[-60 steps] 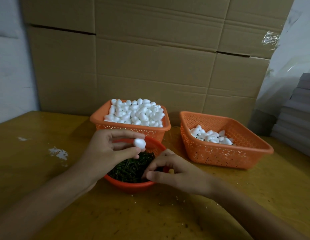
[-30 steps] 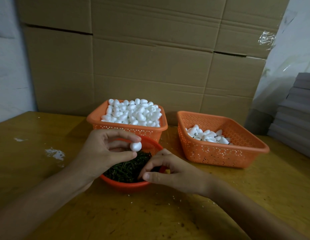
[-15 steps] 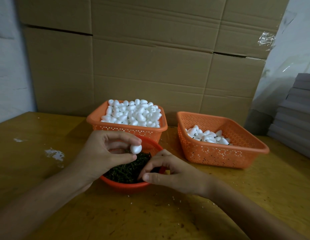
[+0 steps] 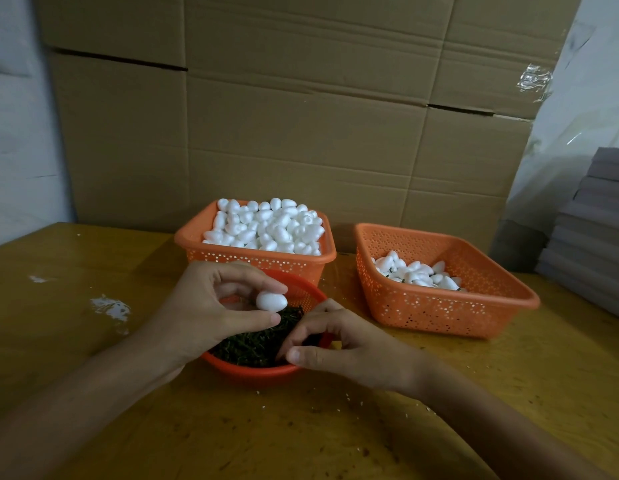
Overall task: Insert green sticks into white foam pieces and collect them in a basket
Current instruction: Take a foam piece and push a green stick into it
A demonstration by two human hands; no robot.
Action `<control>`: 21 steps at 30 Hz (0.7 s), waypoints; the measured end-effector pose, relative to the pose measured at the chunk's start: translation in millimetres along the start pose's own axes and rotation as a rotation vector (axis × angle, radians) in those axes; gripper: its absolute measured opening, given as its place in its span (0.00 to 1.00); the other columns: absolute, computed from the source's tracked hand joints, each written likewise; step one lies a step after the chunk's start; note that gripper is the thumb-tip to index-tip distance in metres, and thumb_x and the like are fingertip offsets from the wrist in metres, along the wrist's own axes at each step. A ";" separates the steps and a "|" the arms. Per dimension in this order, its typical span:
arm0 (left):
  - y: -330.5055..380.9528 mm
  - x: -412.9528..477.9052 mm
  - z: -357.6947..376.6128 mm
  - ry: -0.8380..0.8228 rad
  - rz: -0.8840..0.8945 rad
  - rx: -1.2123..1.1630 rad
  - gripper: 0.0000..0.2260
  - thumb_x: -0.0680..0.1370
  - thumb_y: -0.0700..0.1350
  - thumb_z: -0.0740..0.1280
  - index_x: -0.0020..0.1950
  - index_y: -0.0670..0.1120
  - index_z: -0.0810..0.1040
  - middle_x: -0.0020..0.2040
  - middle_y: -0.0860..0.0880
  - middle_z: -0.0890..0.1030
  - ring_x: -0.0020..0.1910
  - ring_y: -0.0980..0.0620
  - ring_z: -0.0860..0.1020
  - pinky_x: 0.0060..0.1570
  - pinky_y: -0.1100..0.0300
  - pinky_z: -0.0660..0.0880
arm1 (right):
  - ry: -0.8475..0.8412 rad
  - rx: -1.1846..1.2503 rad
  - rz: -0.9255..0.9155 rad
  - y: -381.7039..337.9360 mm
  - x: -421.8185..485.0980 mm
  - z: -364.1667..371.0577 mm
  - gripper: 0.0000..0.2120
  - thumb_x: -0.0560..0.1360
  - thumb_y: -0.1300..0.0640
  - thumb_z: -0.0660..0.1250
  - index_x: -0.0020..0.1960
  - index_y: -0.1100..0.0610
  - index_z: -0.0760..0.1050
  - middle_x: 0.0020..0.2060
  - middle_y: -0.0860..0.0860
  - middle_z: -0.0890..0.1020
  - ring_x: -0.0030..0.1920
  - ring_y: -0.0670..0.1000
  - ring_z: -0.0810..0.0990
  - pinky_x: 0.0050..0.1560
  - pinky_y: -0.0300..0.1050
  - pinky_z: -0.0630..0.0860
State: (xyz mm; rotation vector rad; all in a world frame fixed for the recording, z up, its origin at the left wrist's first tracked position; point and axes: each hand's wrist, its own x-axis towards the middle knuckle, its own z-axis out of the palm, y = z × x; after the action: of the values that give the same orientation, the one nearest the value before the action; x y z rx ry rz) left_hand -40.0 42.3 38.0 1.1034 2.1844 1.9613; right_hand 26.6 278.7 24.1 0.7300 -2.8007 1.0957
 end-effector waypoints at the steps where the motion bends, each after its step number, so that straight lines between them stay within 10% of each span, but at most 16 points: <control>1: -0.1 0.1 -0.2 -0.005 0.001 0.007 0.15 0.61 0.46 0.82 0.47 0.53 0.90 0.51 0.51 0.88 0.52 0.53 0.86 0.51 0.68 0.80 | 0.002 0.005 -0.004 -0.4 0.1 -0.3 0.09 0.81 0.54 0.71 0.57 0.57 0.86 0.50 0.42 0.84 0.61 0.38 0.73 0.67 0.35 0.65; 11: -0.7 -0.7 0.0 0.010 -0.055 0.039 0.15 0.62 0.51 0.82 0.48 0.58 0.88 0.46 0.50 0.89 0.52 0.54 0.87 0.55 0.56 0.80 | 0.001 0.022 -0.021 -7.2 0.1 -0.6 0.09 0.81 0.56 0.71 0.55 0.61 0.86 0.48 0.45 0.84 0.56 0.36 0.75 0.63 0.31 0.65; 17: 1.7 -0.2 1.5 0.012 -0.040 0.024 0.16 0.63 0.52 0.85 0.48 0.56 0.88 0.48 0.50 0.89 0.49 0.51 0.87 0.49 0.61 0.83 | -0.007 0.116 -0.082 -11.3 0.7 -3.3 0.09 0.81 0.63 0.70 0.51 0.71 0.83 0.47 0.67 0.84 0.50 0.58 0.77 0.51 0.29 0.71; 21: 2.5 0.1 2.4 0.003 -0.036 -0.029 0.12 0.66 0.49 0.82 0.48 0.54 0.89 0.47 0.47 0.89 0.44 0.47 0.88 0.48 0.63 0.83 | -0.002 0.142 -0.040 -10.5 2.2 -1.7 0.07 0.81 0.63 0.71 0.50 0.68 0.83 0.45 0.59 0.85 0.48 0.52 0.80 0.52 0.30 0.71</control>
State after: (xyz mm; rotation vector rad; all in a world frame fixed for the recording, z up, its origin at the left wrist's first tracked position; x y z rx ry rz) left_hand -37.8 44.4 39.7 1.0506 2.1548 1.9748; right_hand 29.1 272.2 32.5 0.7955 -2.7191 1.2978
